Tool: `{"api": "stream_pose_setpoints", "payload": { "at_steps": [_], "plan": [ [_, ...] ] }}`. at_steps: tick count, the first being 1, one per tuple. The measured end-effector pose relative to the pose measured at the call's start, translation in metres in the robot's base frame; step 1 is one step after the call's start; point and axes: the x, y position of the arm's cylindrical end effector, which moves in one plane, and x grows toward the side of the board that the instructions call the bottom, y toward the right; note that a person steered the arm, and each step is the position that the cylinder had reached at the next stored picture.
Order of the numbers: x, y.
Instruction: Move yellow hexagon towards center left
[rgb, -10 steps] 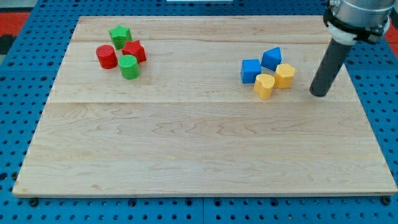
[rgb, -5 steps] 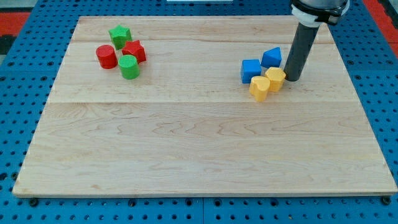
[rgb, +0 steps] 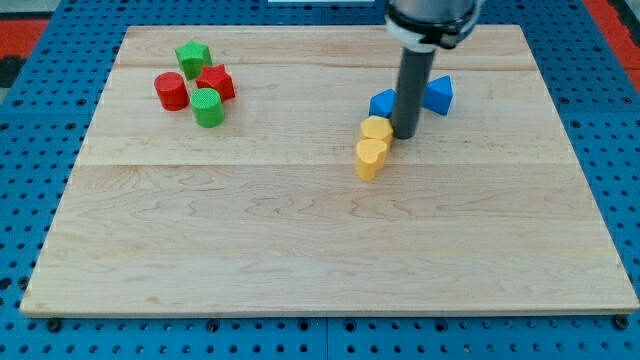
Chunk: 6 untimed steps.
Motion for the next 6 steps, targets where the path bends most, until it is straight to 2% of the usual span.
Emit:
{"api": "stream_pose_setpoints", "payload": {
  "at_steps": [2,6],
  "plan": [
    [0.003,-0.018],
    [0.003,-0.166]
  ]
}}
